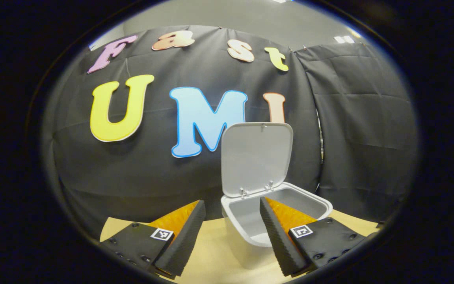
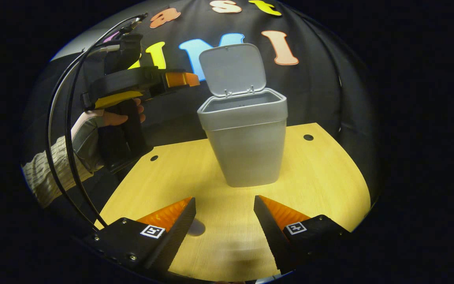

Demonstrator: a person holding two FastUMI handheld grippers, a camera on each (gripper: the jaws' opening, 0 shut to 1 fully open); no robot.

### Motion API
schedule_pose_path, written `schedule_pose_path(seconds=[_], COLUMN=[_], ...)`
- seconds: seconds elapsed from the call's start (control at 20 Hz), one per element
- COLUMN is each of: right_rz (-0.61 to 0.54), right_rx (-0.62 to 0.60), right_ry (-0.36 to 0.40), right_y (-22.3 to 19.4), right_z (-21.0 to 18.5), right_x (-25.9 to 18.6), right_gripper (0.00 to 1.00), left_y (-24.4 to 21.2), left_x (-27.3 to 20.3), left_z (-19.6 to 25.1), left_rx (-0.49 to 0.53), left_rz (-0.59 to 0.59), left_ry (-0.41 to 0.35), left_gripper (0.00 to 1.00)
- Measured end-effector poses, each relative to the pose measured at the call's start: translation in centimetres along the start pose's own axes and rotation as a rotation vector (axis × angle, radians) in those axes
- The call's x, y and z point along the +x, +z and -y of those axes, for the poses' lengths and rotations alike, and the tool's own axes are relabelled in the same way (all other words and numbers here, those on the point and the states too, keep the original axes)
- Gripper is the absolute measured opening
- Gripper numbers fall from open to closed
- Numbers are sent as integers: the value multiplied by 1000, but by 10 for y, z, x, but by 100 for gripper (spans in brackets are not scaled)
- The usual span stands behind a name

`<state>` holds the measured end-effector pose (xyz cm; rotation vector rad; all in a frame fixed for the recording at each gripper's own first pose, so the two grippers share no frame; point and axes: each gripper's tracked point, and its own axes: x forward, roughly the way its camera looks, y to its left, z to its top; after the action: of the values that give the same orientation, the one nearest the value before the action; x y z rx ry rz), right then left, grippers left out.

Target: Press the lid of the desktop garbage bin to open it, pick up the crumpled paper on the desktop and throw it into the bin, then pick up the pop can on the desktop and drop it into the bin, and finally close the garbage bin lid.

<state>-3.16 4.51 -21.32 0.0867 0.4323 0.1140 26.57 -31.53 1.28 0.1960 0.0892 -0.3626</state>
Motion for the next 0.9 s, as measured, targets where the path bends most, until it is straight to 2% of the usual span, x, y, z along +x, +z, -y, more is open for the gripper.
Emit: schedule_pose_path(seconds=[0.15,0.35,0.4,0.45,0.65,0.9], right_rz=[-22,-56,-70,-86,-151,-209], right_rx=[-32,-88,-106,-122,-167,-207], right_ry=[64,114,123,133,159,156], right_y=[-2,-12,-18,-22,-37,-58], right_z=[-23,-45,-50,-55,-73,-86], right_x=[5,15,17,18,34,43], right_gripper=[95,95,95,95,95,95], left_y=[0,-3,-4,-5,-10,-20], left_x=[-19,-51,-59,-68,-106,-151], left_z=[-26,-65,-75,-86,-123,-166], left_rx=[-22,-37,-35,-34,-45,-60], left_rz=[0,-2,-2,-3,-9,-22], left_ry=[46,120,141,163,239,329], left_gripper=[100,100,92,92,92,92])
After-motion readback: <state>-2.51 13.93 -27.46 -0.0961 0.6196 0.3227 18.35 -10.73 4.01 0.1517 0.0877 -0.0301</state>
